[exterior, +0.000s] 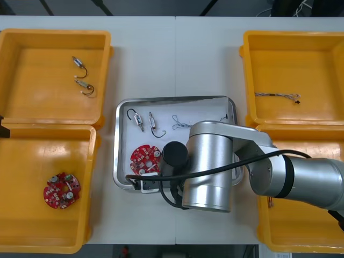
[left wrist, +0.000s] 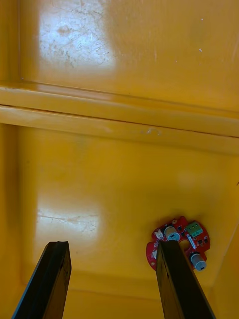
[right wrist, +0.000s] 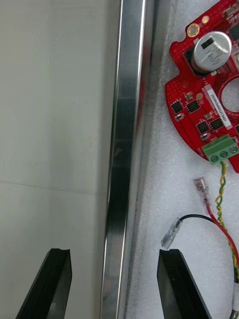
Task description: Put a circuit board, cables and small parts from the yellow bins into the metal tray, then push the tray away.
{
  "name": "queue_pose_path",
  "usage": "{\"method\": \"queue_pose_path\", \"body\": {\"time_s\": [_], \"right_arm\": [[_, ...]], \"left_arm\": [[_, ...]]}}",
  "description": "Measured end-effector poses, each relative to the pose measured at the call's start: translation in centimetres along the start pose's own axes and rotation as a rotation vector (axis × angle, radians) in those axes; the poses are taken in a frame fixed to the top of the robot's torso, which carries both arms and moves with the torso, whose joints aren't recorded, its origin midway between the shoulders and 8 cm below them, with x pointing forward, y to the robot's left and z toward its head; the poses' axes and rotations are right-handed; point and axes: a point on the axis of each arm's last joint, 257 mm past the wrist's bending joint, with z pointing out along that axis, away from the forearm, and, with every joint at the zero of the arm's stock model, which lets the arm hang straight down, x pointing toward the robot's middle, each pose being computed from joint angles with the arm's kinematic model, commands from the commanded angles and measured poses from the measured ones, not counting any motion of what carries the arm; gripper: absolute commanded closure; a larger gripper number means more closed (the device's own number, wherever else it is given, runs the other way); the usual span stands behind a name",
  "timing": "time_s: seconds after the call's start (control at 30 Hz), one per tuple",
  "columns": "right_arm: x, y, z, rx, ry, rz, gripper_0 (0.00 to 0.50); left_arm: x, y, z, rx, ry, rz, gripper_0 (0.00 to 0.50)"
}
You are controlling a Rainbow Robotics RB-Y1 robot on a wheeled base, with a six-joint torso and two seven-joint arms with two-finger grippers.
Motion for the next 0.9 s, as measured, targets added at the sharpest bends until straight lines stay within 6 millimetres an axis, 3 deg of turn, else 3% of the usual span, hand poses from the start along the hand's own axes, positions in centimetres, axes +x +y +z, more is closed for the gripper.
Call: {"method": "queue_pose_path", "body": {"time_s": [0.57,0.67,0.77,0.8,0.83,0.87,0.9], "right_arm": [[1.0,1.2,1.8,0.029,0.018,0.052,0.015],[1.1,1.1,1.9,0.034,0.02,0.065,0.076],[1.1,1.0,1.9,0.04,0.02,0.066,0.102],[1.1,1.0,1.9,0.04,0.02,0.066,0.145],[1.1,1.0,1.9,0.042,0.02,0.066,0.145],[1.1,0.9,1.9,0.044,0.02,0.066,0.31],[1.2,0.9,1.9,0.045,0.021,0.066,0.367]], "left_arm": [[0.0,0.0,0.1,-0.002,0.0,0.004,0.0],[0.0,0.0,0.1,-0.002,0.0,0.006,0.0],[0.0,0.0,0.1,-0.002,0.0,0.009,0.0],[0.0,0.0,0.1,-0.002,0.0,0.009,0.0],[0.0,0.0,0.1,-0.002,0.0,0.009,0.0],[0.0,0.0,0.1,-0.002,0.0,0.009,0.0],[0.0,0.0,0.1,-0.002,0.0,0.009,0.0]]}}
